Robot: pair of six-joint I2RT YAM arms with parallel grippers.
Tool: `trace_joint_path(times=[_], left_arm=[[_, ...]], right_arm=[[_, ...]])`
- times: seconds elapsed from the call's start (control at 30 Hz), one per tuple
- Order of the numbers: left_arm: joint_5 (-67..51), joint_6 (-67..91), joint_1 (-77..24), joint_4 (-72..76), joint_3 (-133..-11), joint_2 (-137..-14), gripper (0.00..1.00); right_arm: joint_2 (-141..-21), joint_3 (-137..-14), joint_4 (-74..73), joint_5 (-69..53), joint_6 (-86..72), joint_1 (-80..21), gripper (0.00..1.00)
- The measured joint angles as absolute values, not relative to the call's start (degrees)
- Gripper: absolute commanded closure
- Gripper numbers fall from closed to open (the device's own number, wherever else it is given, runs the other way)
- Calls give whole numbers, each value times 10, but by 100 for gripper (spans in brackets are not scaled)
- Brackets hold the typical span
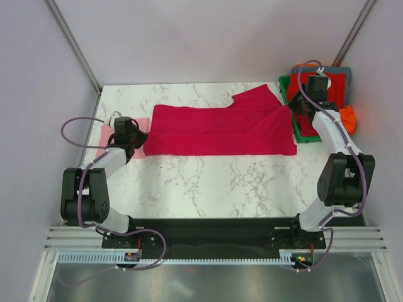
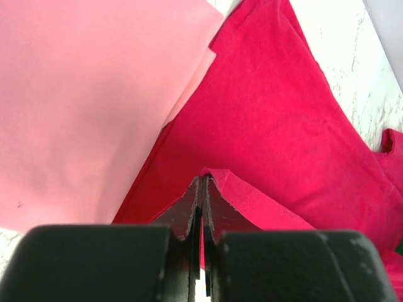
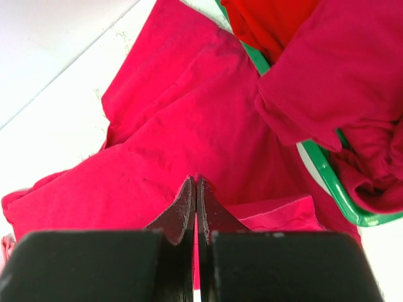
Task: Fold and stack the t-shirts
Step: Fold the tshirt
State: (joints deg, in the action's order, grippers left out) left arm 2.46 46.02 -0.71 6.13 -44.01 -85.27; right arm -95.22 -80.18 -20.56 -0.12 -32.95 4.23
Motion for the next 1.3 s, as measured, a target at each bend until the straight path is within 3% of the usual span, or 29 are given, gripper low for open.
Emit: trace_joint_path(times=[0.27, 0.3, 0.37, 0.4, 0.5, 0.53, 0.63, 0.9, 1.03, 1.13, 1.17, 1.3], left_arm=[[24, 460, -7, 63, -475, -901, 98], [24, 460, -7, 63, -479, -907, 98], [18, 460, -7, 63, -487, -918, 90], [13, 460, -7, 61, -493, -924, 86], [8, 454, -7, 57, -509, -932, 51], [8, 452, -7, 57, -510, -930, 30], [11, 444, -7, 52, -509, -908, 28], [48, 429, -6, 30, -491, -800, 38], [51, 430, 4, 22, -487, -825, 57], [50, 438, 23, 14, -487, -865, 93], [50, 442, 31, 9, -489, -878, 98], [56, 443, 54, -21, -509, -919, 98]], right_arm=[[-1000, -845, -206, 1, -330, 42, 100], [-1005, -849, -205, 1, -330, 42, 96], [-1018, -860, -205, 1, -330, 42, 74], [-1024, -865, -206, -1, -330, 42, 56], [-1035, -875, -203, -6, -327, 42, 34], [-1035, -875, -204, -6, -326, 42, 33], [-1027, -868, -198, -1, -321, 38, 33], [-874, -682, -120, 0, -343, 20, 46], [-833, -622, -86, 1, -353, 8, 61], [-833, -602, -75, 1, -358, -4, 74], [-833, -595, -73, 1, -359, -8, 79], [-833, -585, -72, 4, -361, -23, 84]])
